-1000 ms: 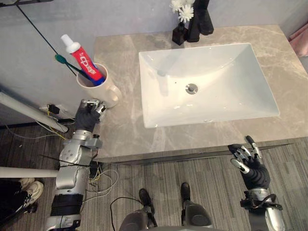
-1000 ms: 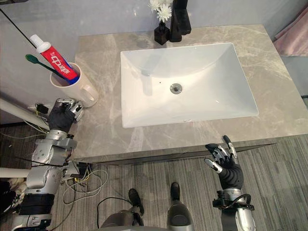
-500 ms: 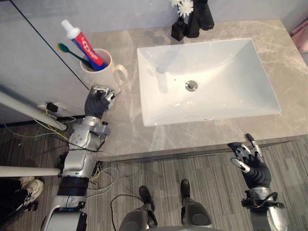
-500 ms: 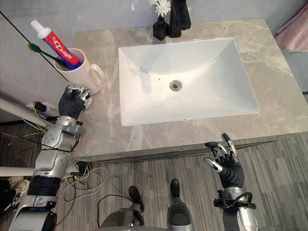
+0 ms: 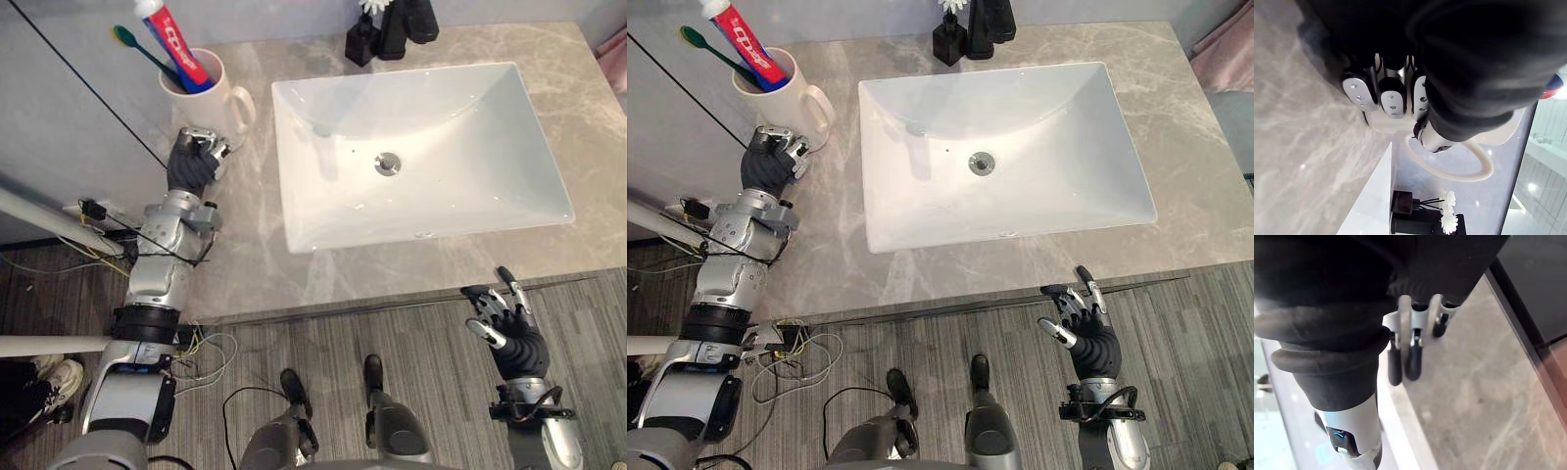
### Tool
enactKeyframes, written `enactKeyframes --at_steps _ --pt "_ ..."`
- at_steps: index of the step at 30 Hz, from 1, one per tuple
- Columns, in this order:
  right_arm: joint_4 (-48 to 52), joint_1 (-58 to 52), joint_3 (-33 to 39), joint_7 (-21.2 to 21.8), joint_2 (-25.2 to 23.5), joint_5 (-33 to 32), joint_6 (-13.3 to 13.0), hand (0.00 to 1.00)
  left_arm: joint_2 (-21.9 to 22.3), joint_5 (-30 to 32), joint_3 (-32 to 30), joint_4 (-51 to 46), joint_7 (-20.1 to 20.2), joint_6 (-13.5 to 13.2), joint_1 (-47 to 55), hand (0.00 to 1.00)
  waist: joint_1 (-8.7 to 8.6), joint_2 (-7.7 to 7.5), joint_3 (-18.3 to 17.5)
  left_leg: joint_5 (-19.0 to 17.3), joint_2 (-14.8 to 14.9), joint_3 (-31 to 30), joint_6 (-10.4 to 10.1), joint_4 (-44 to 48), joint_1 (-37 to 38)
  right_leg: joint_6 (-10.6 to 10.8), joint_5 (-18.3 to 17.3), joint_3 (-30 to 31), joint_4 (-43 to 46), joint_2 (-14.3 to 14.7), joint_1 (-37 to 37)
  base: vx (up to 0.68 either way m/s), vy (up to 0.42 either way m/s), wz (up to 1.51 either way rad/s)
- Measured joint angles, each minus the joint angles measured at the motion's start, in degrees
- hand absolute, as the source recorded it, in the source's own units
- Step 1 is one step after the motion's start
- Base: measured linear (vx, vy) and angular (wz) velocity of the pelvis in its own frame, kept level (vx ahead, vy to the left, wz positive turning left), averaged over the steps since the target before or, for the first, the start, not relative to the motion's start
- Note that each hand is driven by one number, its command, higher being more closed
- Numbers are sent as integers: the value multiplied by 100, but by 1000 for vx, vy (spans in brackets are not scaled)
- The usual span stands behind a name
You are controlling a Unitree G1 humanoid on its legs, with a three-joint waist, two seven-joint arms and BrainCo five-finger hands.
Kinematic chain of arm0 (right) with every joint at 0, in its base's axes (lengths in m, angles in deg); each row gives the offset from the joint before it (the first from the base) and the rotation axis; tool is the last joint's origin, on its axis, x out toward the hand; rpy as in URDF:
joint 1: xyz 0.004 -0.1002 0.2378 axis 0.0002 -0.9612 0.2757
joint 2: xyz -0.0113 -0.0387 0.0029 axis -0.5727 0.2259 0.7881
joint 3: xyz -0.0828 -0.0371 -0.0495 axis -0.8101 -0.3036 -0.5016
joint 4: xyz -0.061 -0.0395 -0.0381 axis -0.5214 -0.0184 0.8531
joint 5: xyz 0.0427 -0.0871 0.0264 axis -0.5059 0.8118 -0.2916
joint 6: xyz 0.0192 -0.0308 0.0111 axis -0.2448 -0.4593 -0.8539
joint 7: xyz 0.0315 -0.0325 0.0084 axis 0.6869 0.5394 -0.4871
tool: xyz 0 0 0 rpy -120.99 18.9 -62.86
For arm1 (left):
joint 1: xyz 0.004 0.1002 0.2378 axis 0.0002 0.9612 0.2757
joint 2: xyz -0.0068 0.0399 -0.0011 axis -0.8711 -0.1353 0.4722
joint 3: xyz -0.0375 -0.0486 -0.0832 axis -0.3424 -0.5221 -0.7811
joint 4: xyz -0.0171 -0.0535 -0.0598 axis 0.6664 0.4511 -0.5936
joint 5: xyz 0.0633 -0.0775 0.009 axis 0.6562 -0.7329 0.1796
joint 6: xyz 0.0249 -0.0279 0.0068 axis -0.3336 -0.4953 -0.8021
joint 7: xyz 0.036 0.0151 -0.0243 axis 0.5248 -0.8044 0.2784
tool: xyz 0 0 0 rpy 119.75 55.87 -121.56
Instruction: Organize washtable
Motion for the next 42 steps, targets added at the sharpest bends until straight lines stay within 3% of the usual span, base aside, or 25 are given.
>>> enactKeyframes --at_steps 5,14,17,20,27,28,36,42 --pt "9 18 -12 -8 -8 3 7 0 31 7 6 -329 -14 32 265 100 -6 6 2 -1 0 -19 0 0 31 0 0 -14 0 -4 33 0 0 0" --pt "-78 53 -27 -155 -41 21 101 0 682 -153 -148 -2179 179 28 2434 100 14 103 -35 -2 -18 -185 0 -3 286 0 -3 -295 -98 -21 426 -38 -21 9" --pt "-208 54 151 -240 -128 23 139 0 1041 -341 -192 -2588 247 82 3258 100 133 283 -269 0 -18 -205 1 -3 294 0 -4 -320 -101 -18 436 -44 -32 5" --pt "-471 110 336 -254 -138 64 145 0 1415 -454 -384 -2799 245 133 3898 100 144 447 -474 3 -20 -344 0 -6 423 -3 -10 -464 -120 -14 631 -32 -34 15" --pt "-980 139 602 -235 -329 141 143 0 1786 -615 -576 -3312 383 134 4828 100 167 449 -891 9 -29 -551 -5 -41 499 -54 -129 -731 -104 -29 814 -82 -23 17" --pt "-1070 76 716 -223 -412 138 146 0 1939 -605 -570 -3414 435 134 5142 0 167 445 -973 10 -28 -569 -5 -42 512 -49 -156 -754 -94 -30 813 -56 -7 8" --pt "-1712 -524 808 19 -628 160 232 0 2344 -570 -256 -3458 861 227 6159 0 156 367 -1189 5 -17 -519 -10 -40 576 -53 -202 -702 -76 -22 828 -8 -6 -3" --pt "-2083 -580 788 153 -653 272 318 0 2359 -576 -90 -3004 1002 277 6122 0 140 276 -1254 -4 -12 -429 -17 -40 624 -53 -201 -588 -76 -14 815 -10 -11 -10"
